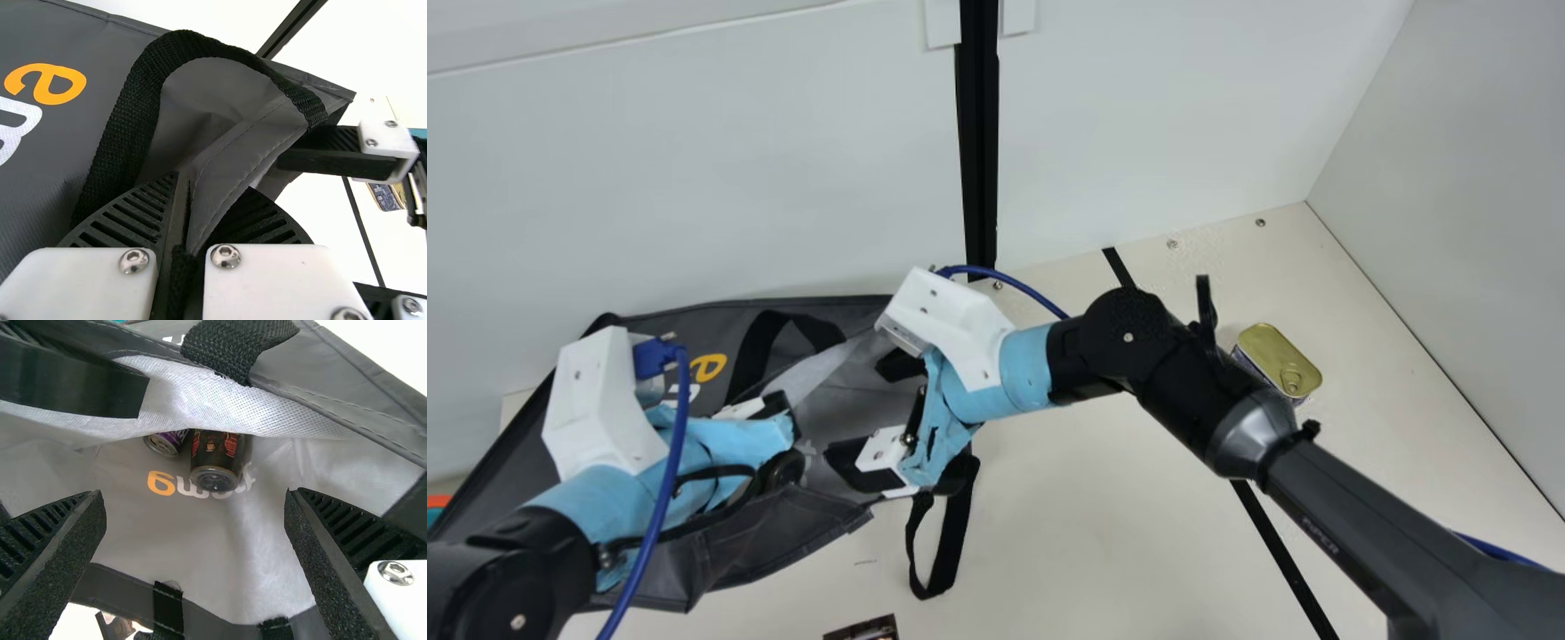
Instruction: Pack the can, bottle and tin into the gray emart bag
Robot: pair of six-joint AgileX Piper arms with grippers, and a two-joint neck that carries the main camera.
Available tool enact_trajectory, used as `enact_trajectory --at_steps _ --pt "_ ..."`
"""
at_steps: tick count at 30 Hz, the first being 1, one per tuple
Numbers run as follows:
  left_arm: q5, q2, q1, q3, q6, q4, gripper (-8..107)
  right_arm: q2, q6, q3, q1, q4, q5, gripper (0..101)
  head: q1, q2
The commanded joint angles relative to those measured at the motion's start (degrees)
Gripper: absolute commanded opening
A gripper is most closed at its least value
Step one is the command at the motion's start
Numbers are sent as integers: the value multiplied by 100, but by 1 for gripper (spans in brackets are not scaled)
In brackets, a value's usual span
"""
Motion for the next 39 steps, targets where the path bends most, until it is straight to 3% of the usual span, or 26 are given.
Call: enact_trajectory --at_steps 1,39 --pt "0 0 0 0 0 0 10 -72 47 22 -19 -14 -1 91 -130 -14" --pt "0 0 0 0 0 0 10 -1626 852 623 -846 -862 158 91 -130 -14"
